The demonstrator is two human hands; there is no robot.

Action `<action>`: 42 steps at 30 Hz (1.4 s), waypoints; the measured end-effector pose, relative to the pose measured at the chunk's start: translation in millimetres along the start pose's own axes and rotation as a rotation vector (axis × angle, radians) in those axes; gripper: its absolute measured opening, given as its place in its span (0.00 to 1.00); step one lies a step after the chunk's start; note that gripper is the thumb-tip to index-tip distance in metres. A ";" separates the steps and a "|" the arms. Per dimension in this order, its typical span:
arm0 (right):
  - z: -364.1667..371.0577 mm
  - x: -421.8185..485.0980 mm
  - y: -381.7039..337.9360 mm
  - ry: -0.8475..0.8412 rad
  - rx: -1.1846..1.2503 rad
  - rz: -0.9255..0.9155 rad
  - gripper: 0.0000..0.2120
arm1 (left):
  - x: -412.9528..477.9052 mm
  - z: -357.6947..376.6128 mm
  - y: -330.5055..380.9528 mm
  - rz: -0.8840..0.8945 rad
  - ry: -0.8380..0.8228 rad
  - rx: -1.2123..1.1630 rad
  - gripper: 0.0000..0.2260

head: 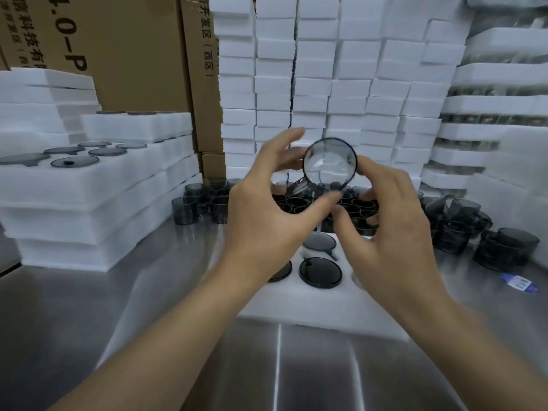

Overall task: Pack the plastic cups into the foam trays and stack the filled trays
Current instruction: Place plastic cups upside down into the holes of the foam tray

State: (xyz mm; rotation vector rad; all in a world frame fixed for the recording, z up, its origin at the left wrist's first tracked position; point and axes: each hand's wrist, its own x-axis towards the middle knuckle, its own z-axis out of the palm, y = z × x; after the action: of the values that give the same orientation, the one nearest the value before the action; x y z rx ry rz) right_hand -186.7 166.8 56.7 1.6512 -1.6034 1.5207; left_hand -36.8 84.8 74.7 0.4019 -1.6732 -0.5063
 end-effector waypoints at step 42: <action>-5.2 8.6 -26.3 -0.187 0.744 0.536 0.17 | 5.2 2.7 12.0 -0.640 -0.265 -0.527 0.21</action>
State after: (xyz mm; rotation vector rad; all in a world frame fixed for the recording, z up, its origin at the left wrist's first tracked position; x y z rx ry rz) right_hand -167.8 174.5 76.1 1.8336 -1.7976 2.5376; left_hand -40.0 92.4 85.3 0.4880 -1.5594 -1.4896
